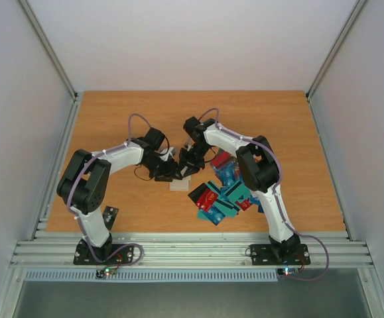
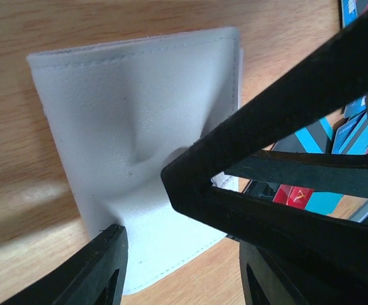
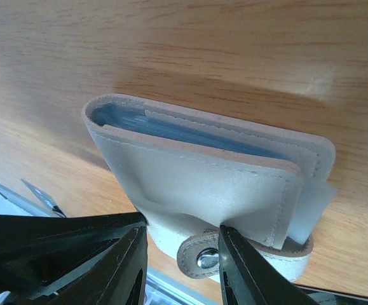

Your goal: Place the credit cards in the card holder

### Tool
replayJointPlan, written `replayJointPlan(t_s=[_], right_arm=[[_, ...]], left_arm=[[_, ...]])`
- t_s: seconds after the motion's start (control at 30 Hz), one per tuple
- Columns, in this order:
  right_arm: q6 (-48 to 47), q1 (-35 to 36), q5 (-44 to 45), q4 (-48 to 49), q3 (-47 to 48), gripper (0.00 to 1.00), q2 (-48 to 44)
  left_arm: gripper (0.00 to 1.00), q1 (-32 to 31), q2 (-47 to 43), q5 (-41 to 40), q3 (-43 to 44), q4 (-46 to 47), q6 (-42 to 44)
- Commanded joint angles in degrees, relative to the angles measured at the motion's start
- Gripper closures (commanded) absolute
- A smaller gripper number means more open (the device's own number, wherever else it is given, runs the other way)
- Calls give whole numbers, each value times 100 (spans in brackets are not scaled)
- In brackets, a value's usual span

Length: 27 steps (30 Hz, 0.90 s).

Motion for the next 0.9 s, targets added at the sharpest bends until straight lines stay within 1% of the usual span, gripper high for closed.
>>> replayJointPlan(t_s=[0.0, 0.23, 0.47, 0.63, 0.77, 0.87], right_arm=[[76, 57, 487, 225, -275, 67, 240], [66, 57, 448, 236, -277, 66, 249], [58, 56, 418, 266, -324, 67, 236], [97, 49, 399, 344, -402, 67, 197], [160, 50, 350, 412, -438, 66, 149], [218, 57, 303, 493, -460, 66, 97]], left_arm=[[49, -78, 191, -224, 164, 172, 170], [52, -87, 359, -349, 196, 314, 87], [56, -96, 577, -549, 267, 274, 41], [57, -96, 690, -639, 296, 244, 10], [56, -96, 654, -505, 272, 405, -58], [51, -96, 611, -445, 159, 612, -215]])
